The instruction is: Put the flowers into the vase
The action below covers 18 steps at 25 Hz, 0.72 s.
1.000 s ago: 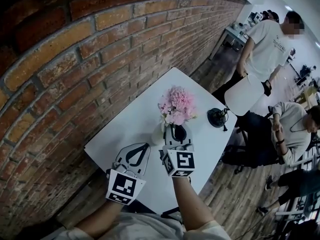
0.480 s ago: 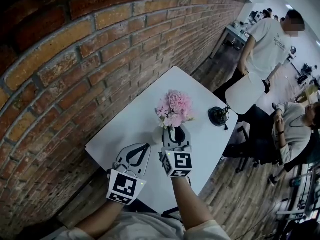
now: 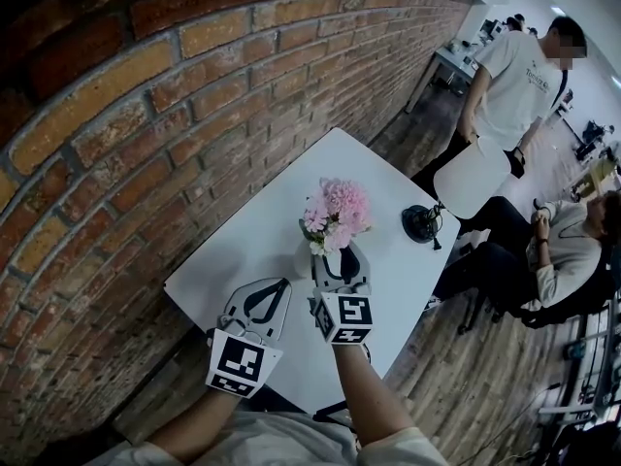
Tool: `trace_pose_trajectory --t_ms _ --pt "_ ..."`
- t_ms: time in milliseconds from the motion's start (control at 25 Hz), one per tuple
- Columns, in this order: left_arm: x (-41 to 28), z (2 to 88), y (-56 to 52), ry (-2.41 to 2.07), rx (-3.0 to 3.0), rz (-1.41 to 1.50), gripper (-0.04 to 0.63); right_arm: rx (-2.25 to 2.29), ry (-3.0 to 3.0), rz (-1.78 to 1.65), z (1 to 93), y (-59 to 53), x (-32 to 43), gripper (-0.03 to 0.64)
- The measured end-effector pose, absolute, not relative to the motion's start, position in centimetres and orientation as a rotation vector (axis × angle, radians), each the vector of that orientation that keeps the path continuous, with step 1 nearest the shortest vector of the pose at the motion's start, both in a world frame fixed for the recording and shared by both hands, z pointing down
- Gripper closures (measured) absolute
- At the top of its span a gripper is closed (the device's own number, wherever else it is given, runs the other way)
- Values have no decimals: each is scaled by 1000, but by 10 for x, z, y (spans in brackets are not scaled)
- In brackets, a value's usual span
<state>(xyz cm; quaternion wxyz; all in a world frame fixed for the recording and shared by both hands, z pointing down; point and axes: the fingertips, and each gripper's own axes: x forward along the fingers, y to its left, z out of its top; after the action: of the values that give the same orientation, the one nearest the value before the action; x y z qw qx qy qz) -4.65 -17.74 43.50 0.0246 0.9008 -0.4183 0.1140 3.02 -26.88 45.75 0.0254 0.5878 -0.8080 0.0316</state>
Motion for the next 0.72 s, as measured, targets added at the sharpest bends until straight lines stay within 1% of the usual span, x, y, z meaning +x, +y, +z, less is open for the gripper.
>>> trace_pose_trajectory --t_ms 320,720 --pt "-42 435 -174 -1292 2788 355 588 1799 -2475 131 466 -260 34 414" --pt "-38 432 -174 -1288 2797 346 588 1743 -2452 148 463 -253 31 399"
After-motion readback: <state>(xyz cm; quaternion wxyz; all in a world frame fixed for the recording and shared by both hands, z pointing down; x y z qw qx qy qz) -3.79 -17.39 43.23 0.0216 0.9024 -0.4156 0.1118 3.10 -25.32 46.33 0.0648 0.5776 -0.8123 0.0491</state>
